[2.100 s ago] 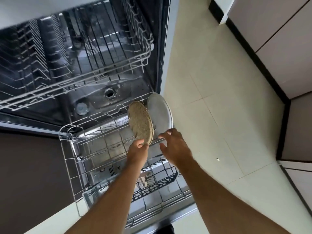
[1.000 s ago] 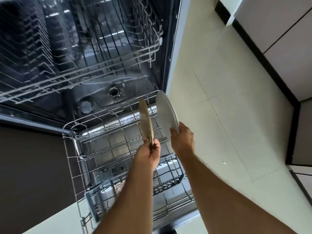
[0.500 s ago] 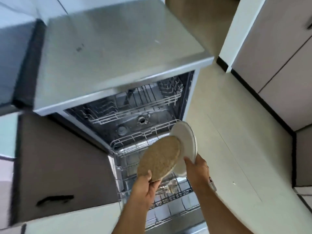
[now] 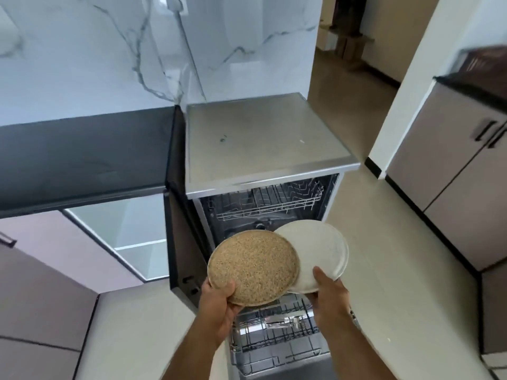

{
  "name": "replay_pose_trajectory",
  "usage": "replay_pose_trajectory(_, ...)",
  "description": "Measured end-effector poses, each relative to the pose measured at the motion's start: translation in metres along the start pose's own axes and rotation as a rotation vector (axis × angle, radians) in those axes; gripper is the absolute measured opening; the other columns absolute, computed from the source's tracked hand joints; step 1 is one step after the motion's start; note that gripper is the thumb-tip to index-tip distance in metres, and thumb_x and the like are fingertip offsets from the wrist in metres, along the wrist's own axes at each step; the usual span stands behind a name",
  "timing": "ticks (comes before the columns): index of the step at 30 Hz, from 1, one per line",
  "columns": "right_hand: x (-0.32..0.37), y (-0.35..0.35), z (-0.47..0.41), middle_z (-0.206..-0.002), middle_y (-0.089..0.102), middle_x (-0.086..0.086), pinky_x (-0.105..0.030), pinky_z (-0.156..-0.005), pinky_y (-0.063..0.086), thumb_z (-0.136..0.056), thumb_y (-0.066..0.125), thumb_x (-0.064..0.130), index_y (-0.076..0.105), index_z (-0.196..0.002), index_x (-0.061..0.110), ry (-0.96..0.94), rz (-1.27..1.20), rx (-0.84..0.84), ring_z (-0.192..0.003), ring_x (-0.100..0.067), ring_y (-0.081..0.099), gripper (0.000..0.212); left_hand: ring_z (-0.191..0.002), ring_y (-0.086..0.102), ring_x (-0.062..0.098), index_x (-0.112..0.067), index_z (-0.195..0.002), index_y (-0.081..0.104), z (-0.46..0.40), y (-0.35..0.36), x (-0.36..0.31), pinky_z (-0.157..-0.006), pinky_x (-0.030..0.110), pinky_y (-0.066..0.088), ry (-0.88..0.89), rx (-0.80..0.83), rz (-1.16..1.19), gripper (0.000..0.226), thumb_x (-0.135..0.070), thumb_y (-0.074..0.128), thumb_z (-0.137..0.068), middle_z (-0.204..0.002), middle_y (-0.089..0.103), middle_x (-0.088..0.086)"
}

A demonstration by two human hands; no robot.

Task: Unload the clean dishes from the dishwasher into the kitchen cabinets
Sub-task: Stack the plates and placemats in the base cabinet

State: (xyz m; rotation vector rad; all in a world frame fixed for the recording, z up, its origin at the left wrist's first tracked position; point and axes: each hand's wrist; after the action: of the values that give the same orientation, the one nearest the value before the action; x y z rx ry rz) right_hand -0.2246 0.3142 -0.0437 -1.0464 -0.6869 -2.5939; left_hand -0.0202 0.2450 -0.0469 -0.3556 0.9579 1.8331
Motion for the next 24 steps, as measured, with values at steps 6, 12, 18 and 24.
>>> replay_pose_trajectory(6, -0.005, 0.028, 0.063, -0.107, 0.066, -0.01, -0.033, -0.056, 0.06, -0.092, 0.065, 0.004, 0.056, -0.112, 0.015, 0.053, -0.129, 0.071, -0.095, -0.027, 0.066, 0.024, -0.118, 0.055, 0.037, -0.019, -0.144, 0.037, 0.03, -0.037, -0.046, -0.071, 0.044, 0.061, 0.083, 0.078, 0.036, 0.057, 0.006, 0.051, -0.095, -0.139, 0.048, 0.016)
replay_pose_trajectory(12, -0.018, 0.044, 0.115, -0.114, 0.066, -0.012, -0.034, -0.061, 0.061, -0.092, 0.064, 0.004, 0.057, -0.112, 0.013, 0.066, -0.138, 0.187, -0.099, -0.027, 0.065, 0.023, -0.121, 0.053, 0.037, -0.018, -0.143, 0.039, 0.066, -0.066, -0.068, -0.074, 0.045, 0.061, 0.215, 0.092, 0.119, 0.061, 0.008, 0.053, -0.09, -0.137, 0.049, 0.015)
replay_pose_trajectory(18, -0.04, 0.045, 0.152, -0.117, 0.065, -0.018, -0.036, -0.061, 0.062, -0.092, 0.062, 0.003, 0.054, -0.119, 0.008, 0.112, -0.115, 0.311, -0.102, -0.035, 0.066, 0.028, -0.118, 0.056, 0.035, -0.012, -0.141, 0.041, 0.106, -0.104, -0.068, -0.072, 0.042, 0.061, 0.289, 0.079, 0.223, 0.061, 0.014, 0.05, -0.087, -0.136, 0.053, 0.016)
replay_pose_trajectory(24, -0.068, 0.049, 0.19, -0.116, 0.067, -0.016, -0.038, -0.067, 0.063, -0.092, 0.063, 0.004, 0.054, -0.126, 0.008, 0.192, -0.036, 0.426, -0.098, -0.031, 0.068, 0.035, -0.115, 0.06, 0.034, -0.004, -0.138, 0.046, 0.167, -0.151, -0.063, -0.071, 0.042, 0.061, 0.377, -0.026, 0.337, 0.057, 0.017, 0.043, -0.085, -0.132, 0.059, 0.019)
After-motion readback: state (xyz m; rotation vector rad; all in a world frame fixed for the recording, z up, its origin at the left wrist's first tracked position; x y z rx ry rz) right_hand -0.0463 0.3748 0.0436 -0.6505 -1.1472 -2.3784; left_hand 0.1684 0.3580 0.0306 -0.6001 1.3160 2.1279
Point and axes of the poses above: each hand's wrist, its own z-axis away from the middle knuckle, its own y-axis out of the palm, x = y × z
